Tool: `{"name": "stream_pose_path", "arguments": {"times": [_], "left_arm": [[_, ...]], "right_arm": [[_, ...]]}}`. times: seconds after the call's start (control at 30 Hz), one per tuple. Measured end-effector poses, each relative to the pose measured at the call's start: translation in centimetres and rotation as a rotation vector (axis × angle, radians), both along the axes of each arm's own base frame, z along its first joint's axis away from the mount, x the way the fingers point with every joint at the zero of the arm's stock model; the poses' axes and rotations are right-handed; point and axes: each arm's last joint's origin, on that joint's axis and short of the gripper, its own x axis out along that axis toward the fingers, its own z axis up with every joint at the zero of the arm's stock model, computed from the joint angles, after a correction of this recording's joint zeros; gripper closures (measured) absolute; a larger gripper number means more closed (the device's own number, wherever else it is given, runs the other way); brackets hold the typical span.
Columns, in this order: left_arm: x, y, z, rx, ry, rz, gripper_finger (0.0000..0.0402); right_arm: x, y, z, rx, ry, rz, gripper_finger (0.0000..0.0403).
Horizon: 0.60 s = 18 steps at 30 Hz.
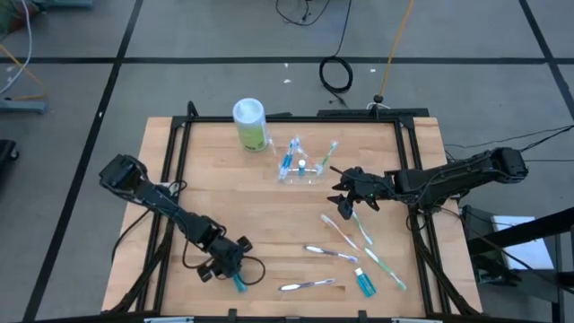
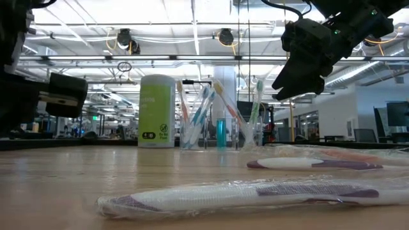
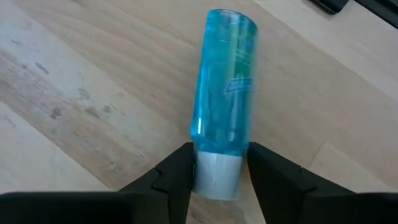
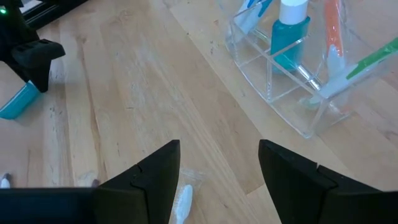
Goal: Pick & Place toothbrushing station
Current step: Put the left blue mouthwash into the transparent organizer
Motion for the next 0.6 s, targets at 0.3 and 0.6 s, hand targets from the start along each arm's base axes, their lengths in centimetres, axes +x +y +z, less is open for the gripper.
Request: {"name": "stream_pose_path", "arguments": {"times": [0.3,0.6], "left_arm": [[0.1,0.2,0.0,0.01,-0.018,-0.023,0.0311],[1.5,1.2,3.7,0.174,-0.292,-0.058,0.0303]], "right_arm": [[0.0,0.0,0.0,-0.001,0.0,0.001,0.0192],[0.0,0.0,0.0,-0.004,0.0,-0.002,0.0192]]}}
